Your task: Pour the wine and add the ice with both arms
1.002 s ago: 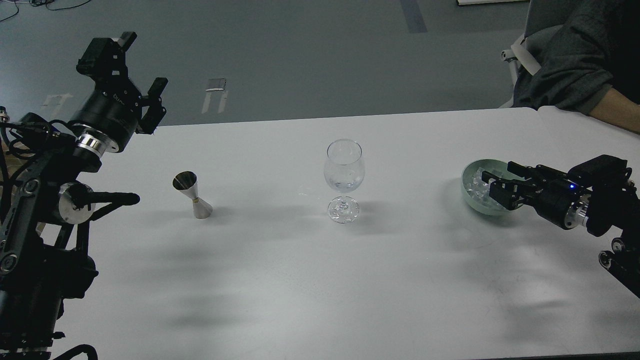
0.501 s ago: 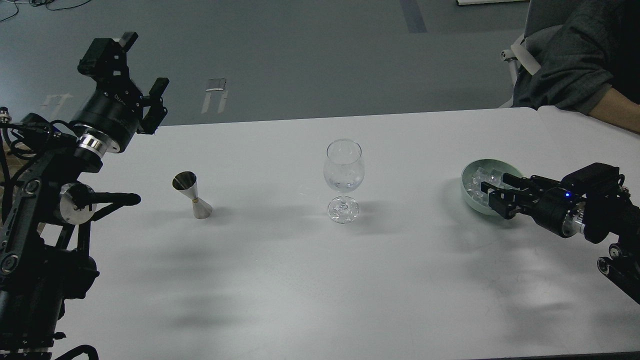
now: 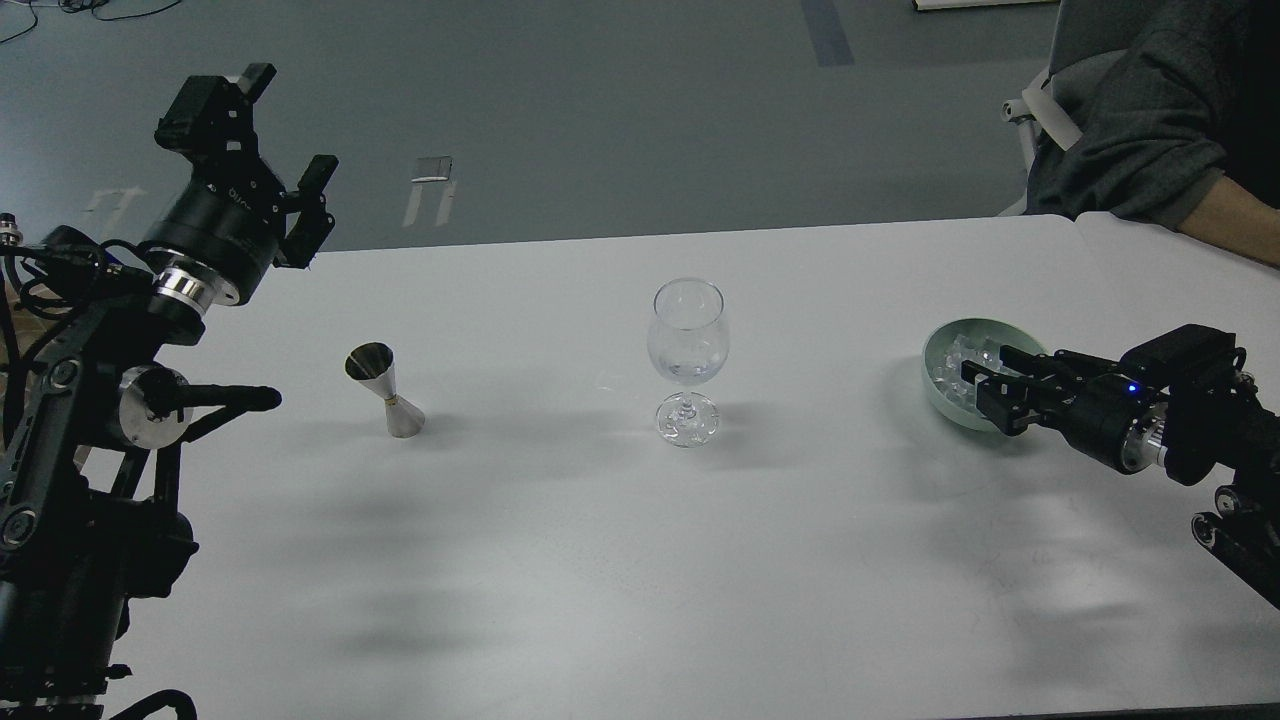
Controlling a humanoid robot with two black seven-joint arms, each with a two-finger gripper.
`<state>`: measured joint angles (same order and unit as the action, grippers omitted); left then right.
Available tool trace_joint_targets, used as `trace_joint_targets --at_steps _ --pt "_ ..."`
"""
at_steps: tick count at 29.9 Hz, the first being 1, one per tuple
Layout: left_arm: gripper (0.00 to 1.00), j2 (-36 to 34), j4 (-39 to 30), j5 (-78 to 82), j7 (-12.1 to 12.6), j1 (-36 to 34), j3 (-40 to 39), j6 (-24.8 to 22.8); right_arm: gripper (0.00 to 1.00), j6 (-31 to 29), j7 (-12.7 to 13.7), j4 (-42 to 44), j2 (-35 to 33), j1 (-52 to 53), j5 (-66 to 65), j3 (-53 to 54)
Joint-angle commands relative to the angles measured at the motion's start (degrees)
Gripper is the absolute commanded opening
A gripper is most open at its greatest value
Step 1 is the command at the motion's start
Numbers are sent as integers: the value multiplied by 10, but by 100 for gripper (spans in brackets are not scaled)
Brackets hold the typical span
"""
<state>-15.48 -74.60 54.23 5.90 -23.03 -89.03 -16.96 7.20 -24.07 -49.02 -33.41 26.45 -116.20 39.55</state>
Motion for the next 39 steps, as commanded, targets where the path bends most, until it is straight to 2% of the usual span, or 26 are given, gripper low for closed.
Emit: trace_joint_targets --at_steps 1,5,6,7,8,11,12,14,15,22,28,32,39 --pt "98 0 0 0 0 0 0 0 49 0 0 -1 0 0 0 -1" --pt "98 0 0 0 1 0 0 0 41 0 1 0 0 0 0 -2" --pt "98 2 0 0 0 0 0 0 36 -1 1 0 0 -1 0 -2" --pt "98 2 0 0 0 0 0 0 36 -1 1 0 0 -1 0 -2" --pt "98 2 0 0 0 0 0 0 29 -2 1 0 -1 -2 0 -2" --pt "98 4 0 0 1 0 0 0 19 -5 1 -3 0 -1 0 -2" --pt "98 4 -1 0 0 1 0 0 11 -5 1 -3 -1 0 0 -2" --pt "98 4 -1 0 0 1 0 0 6 -5 1 -5 0 1 0 -2" --pt "98 4 -1 0 1 0 0 0 0 -5 1 -6 -1 2 1 -2" --pt "98 4 -2 0 1 -1 0 0 0 -5 4 -50 -30 1 4 0" --pt "98 4 -3 0 1 -3 0 0 0 -29 4 -179 -139 2 13 32" --pt "98 7 -3 0 1 -3 0 0 0 -90 3 -283 -214 38 60 70" --pt "98 9 -3 1 1 -4 1 0 0 -160 4 -318 -225 169 75 68"
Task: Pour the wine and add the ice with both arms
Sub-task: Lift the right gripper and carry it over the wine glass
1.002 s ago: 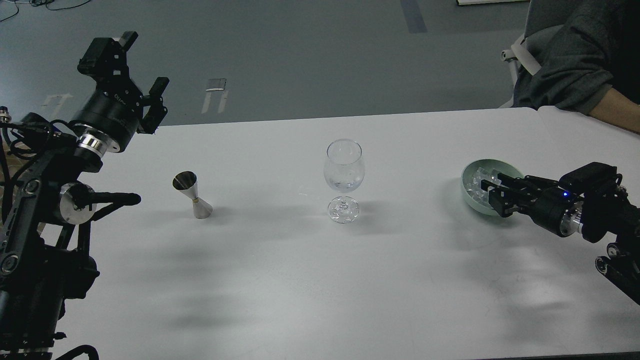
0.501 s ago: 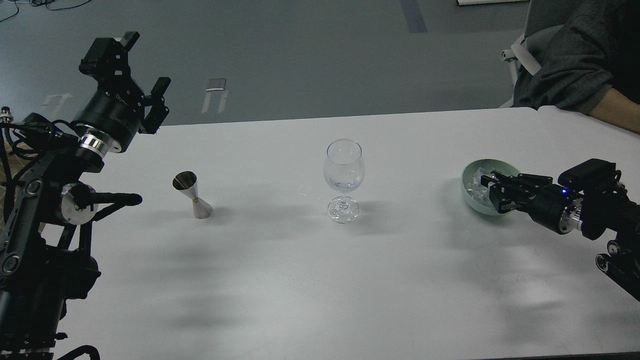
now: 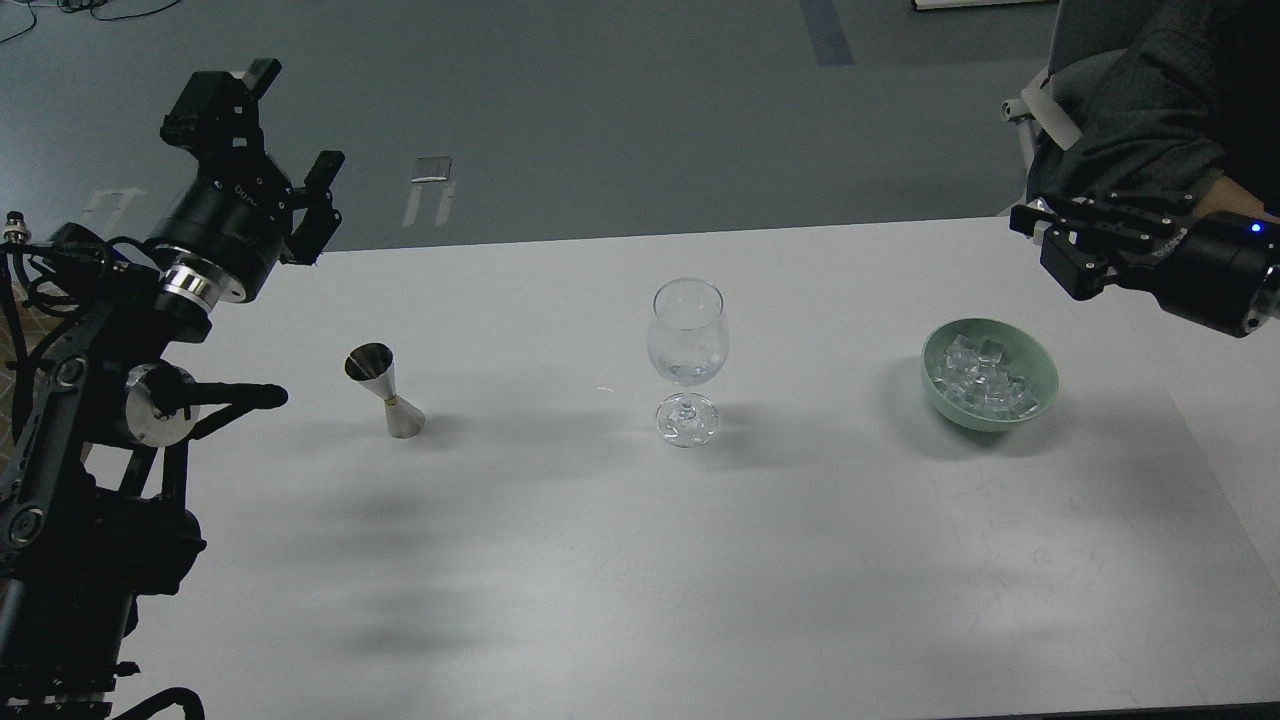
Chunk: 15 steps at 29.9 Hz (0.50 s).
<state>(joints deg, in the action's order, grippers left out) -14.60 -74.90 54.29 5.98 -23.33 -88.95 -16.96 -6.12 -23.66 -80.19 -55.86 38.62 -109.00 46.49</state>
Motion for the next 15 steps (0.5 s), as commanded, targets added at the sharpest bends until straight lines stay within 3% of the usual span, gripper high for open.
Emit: trace_joint_targets --at_steps 1,7,10,15 --pt "98 0 0 0 0 0 0 0 0 -41 0 -7 3 84 6 -10" --pt "98 -2 0 0 0 -4 14 3 0 -73 3 6 77 272 57 -155" --pt "98 -1 0 0 0 -6 15 3 0 -74 3 54 132 348 63 -227" --pt "98 0 0 0 1 -7 15 3 0 -86 2 89 196 390 64 -294"
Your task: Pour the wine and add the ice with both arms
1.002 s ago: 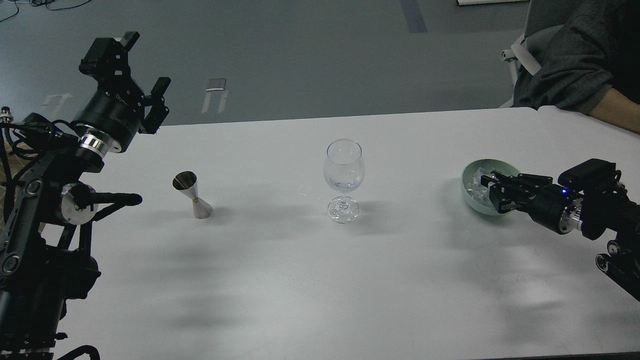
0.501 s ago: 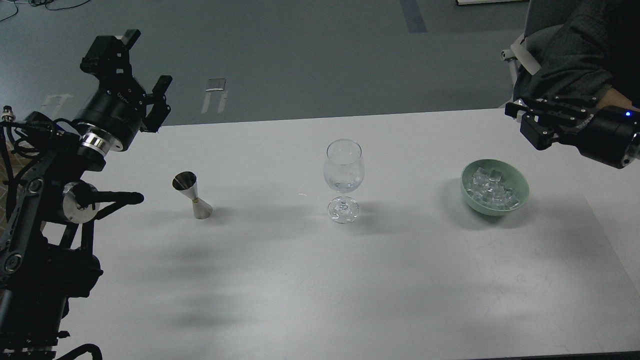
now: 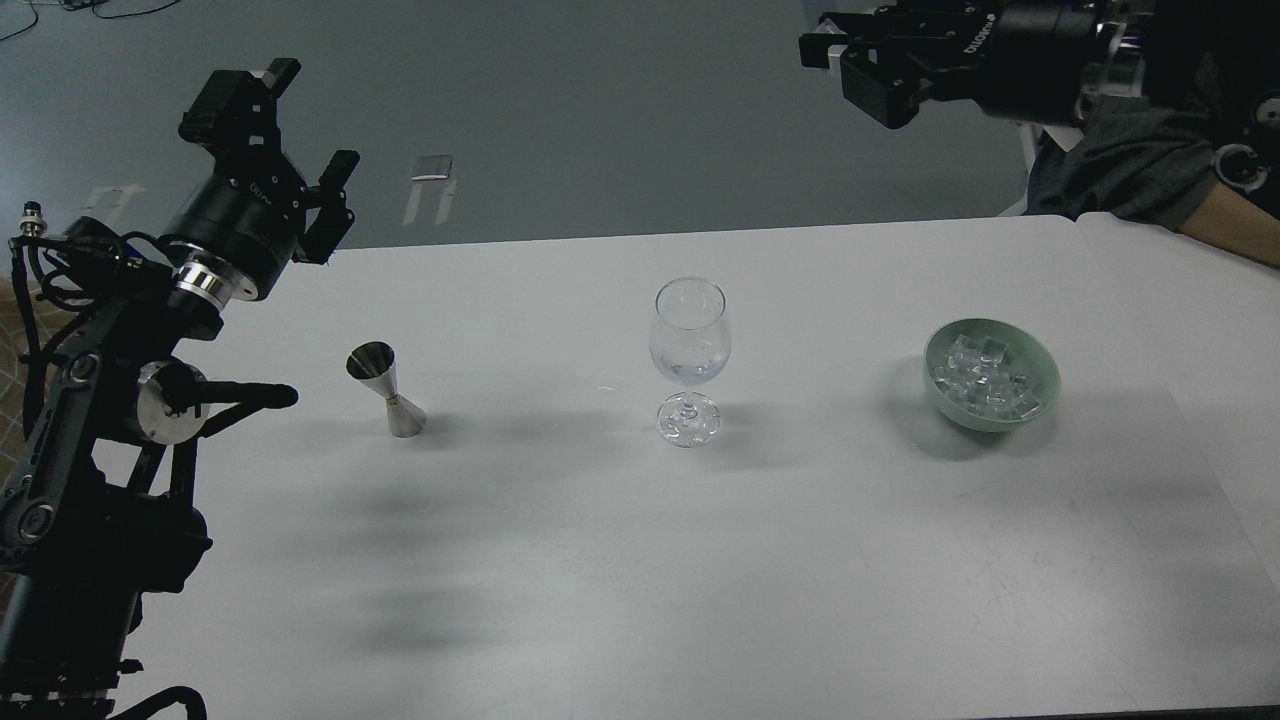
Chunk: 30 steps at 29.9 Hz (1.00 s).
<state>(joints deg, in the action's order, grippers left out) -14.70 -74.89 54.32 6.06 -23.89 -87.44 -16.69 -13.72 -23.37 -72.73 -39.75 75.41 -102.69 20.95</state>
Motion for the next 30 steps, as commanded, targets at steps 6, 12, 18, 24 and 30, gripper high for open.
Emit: trace_joint_targets --at_steps 6,12,18,24,30 --pt "98 1 0 -1 0 0 7 3 0 -46 -2 23 95 40 14 -121" --pt "98 6 0 -1 0 1 8 3 0 -81 -6 38 132 66 28 -172" --pt "98 6 0 -1 0 0 7 4 0 -124 -18 57 165 102 66 -217" --pt "98 6 0 -1 -1 2 8 4 0 -127 -18 96 197 103 67 -223" --pt "98 4 0 -2 -1 2 7 3 0 -126 -18 127 217 101 68 -230"
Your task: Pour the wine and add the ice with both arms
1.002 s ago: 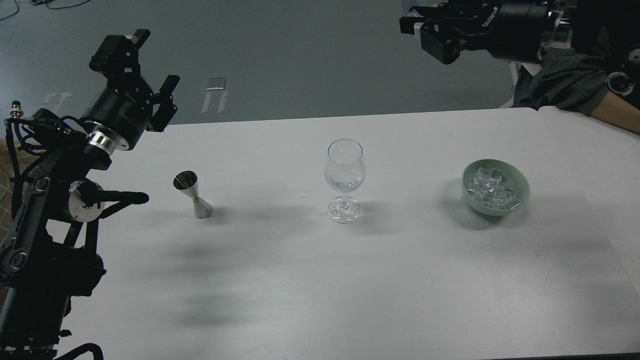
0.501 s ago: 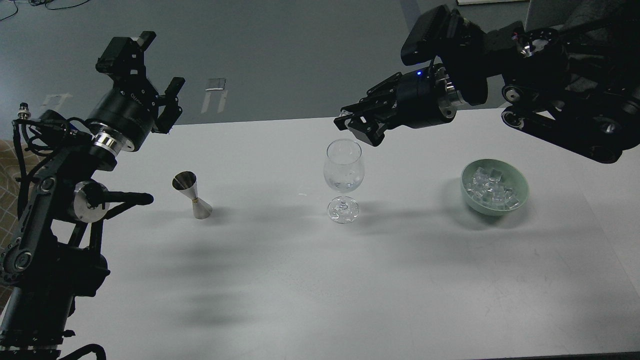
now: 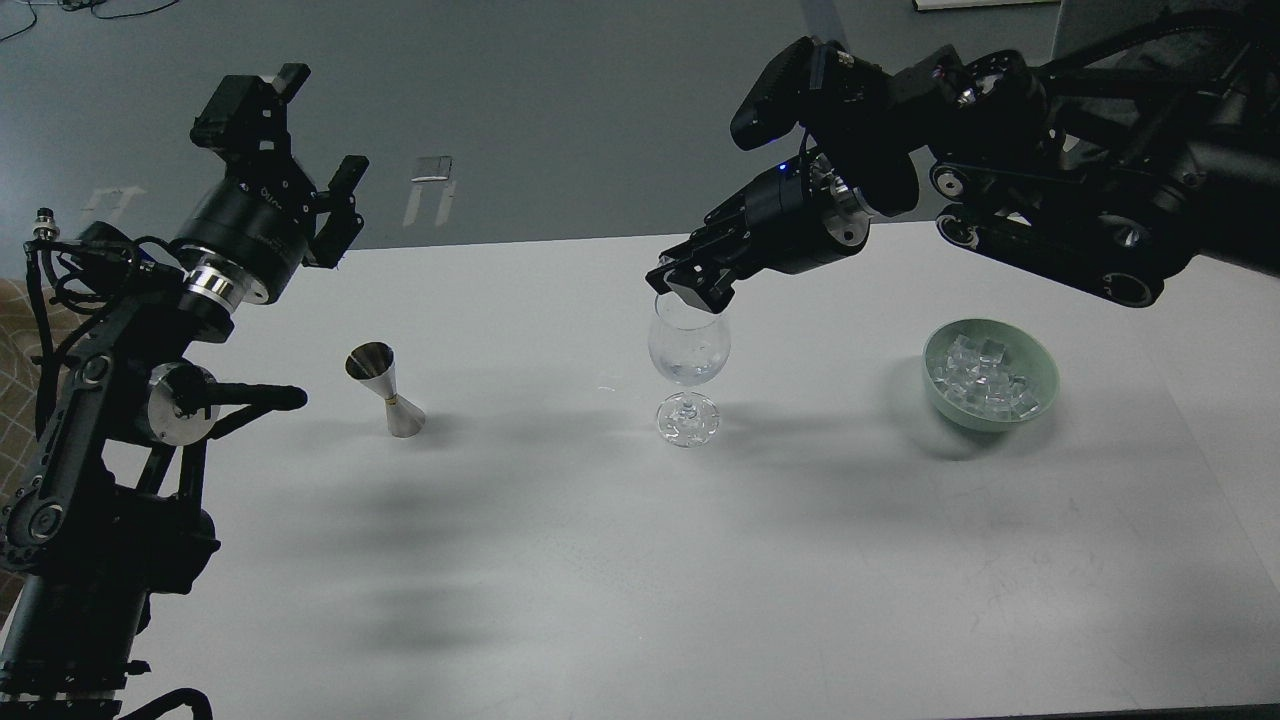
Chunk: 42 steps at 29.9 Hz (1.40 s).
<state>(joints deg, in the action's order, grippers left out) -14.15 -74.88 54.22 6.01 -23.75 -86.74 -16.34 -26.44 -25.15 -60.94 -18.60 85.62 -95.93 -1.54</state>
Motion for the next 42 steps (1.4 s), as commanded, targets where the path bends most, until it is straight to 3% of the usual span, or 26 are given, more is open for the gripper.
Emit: trace_joint_targets --at_steps 1,21,25,30,42 --pt "98 -3 0 -1 0 -1 0 0 0 2 0 9 6 -1 0 -5" --pt "98 -3 1 -1 0 -1 0 0 1 -12 -9 -15 -27 10 1 -26" --pt "98 -4 1 -1 -1 -1 0 0 19 -9 -8 -16 -28 7 1 -27" --pt "98 -4 1 -2 -1 -1 0 0 34 -1 -7 -16 -27 6 2 -26" --pt "98 -4 1 -2 -1 -1 0 0 46 3 -7 -15 -28 3 3 -26"
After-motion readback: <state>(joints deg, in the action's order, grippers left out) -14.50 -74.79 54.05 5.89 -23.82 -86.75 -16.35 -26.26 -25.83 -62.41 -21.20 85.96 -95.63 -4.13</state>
